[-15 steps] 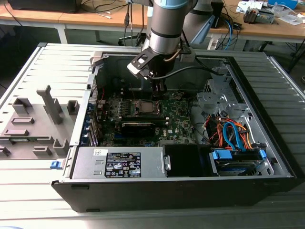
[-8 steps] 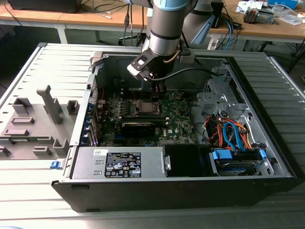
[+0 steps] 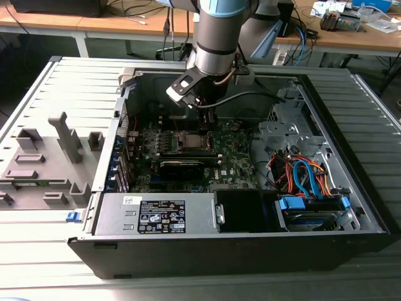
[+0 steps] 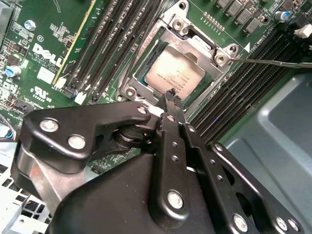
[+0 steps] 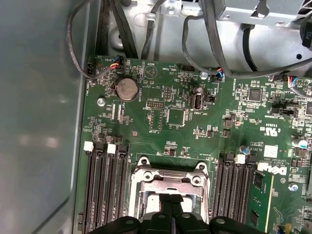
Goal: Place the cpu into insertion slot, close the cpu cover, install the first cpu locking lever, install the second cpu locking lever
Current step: 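Close the cpu cover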
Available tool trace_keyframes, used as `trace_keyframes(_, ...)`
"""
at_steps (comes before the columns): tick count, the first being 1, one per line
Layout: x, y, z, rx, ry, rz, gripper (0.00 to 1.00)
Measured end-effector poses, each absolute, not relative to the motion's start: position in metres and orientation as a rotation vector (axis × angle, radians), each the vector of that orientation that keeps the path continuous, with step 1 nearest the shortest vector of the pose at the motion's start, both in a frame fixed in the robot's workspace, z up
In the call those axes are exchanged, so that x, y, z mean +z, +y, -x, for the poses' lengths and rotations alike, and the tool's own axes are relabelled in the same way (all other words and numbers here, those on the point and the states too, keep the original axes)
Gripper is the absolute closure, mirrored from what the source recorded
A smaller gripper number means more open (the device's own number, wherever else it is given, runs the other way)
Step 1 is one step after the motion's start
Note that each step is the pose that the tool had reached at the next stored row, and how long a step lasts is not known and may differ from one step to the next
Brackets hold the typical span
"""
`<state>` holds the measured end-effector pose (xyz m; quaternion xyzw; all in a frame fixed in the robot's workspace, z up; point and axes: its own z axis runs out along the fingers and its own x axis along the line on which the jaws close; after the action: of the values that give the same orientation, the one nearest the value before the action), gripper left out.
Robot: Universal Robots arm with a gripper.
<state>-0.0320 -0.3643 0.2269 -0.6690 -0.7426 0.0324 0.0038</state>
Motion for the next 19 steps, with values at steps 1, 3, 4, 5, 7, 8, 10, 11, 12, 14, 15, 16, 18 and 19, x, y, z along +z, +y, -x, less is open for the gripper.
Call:
trace_keyframes(1, 0.226, -0.364, 0.032, 0.101, -2.327, 2.097, 0.89)
trace_keyframes(3, 0.223, -0.364, 0.034, 0.101, -2.327, 2.097, 0.89)
trace_keyframes(4, 0.223, -0.364, 0.035, 0.101, -2.327, 2.096, 0.89)
trace_keyframes(5, 0.222, -0.364, 0.036, 0.101, -2.327, 2.096, 0.89)
trace_keyframes(7, 0.222, -0.364, 0.04, 0.101, -2.327, 2.096, 0.89)
trace_keyframes(8, 0.221, -0.364, 0.042, 0.101, -2.327, 2.096, 0.89)
trace_keyframes(10, 0.221, -0.364, 0.046, 0.101, -2.327, 2.096, 0.89)
trace_keyframes(11, 0.221, -0.364, 0.048, 0.101, -2.327, 2.096, 0.89)
trace_keyframes(12, 0.221, -0.364, 0.05, 0.101, -2.327, 2.096, 0.89)
trace_keyframes(14, 0.22, -0.364, 0.053, 0.101, -2.327, 2.096, 0.89)
trace_keyframes(15, 0.22, -0.364, 0.055, 0.101, -2.328, 2.096, 0.89)
trace_keyframes(16, 0.22, -0.364, 0.056, 0.101, -2.328, 2.096, 0.89)
trace_keyframes(18, 0.219, -0.364, 0.058, 0.102, -2.328, 2.096, 0.89)
trace_keyframes(19, 0.218, -0.364, 0.06, 0.101, -2.328, 2.096, 0.89)
